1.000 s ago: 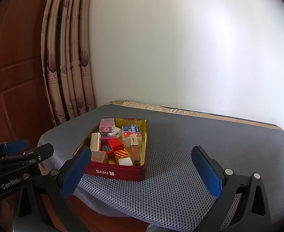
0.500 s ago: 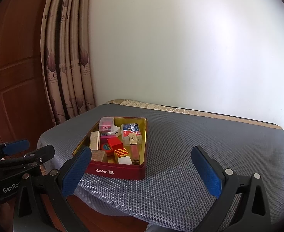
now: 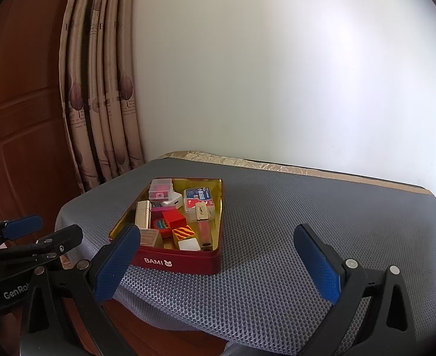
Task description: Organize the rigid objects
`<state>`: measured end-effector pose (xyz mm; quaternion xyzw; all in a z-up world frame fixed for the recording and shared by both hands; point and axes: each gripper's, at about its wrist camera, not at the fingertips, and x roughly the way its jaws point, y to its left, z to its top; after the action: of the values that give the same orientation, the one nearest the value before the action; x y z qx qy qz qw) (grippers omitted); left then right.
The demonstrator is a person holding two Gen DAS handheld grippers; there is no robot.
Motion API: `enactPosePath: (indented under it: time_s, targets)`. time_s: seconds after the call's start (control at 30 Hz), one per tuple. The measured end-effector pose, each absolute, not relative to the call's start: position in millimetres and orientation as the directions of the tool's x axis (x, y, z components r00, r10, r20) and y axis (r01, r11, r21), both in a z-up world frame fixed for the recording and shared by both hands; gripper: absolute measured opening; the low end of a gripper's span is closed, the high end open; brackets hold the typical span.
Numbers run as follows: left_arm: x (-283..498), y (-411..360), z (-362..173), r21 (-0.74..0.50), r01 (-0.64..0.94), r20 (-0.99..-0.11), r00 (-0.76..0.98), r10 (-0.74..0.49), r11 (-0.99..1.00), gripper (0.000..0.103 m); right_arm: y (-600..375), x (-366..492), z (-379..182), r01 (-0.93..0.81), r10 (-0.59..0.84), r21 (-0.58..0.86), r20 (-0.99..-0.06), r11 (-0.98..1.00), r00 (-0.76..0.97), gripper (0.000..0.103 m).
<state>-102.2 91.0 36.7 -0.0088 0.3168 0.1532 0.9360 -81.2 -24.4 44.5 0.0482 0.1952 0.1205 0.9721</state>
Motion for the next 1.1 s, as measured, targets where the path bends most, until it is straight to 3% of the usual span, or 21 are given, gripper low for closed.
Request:
enactPosePath:
  time_s: [0.8, 1.1]
  targets:
    - [-100.9, 91.0, 34.4, 0.089, -0.286, -0.611, 0.741, 0.279, 0.954, 0.075, -22.3, -78.6, 44.3, -0.205, 0.246, 0.146, -0.367, 0.968, 0.897, 0.103]
    - [-109.1, 89.6, 35.7, 0.11, -0.283, -0.555, 0.778, 0.295, 0.953, 0.079, -21.8, -76.8, 44.0, -0.2, 0.244, 0.154, -0.368, 0.968, 0.897, 0.103]
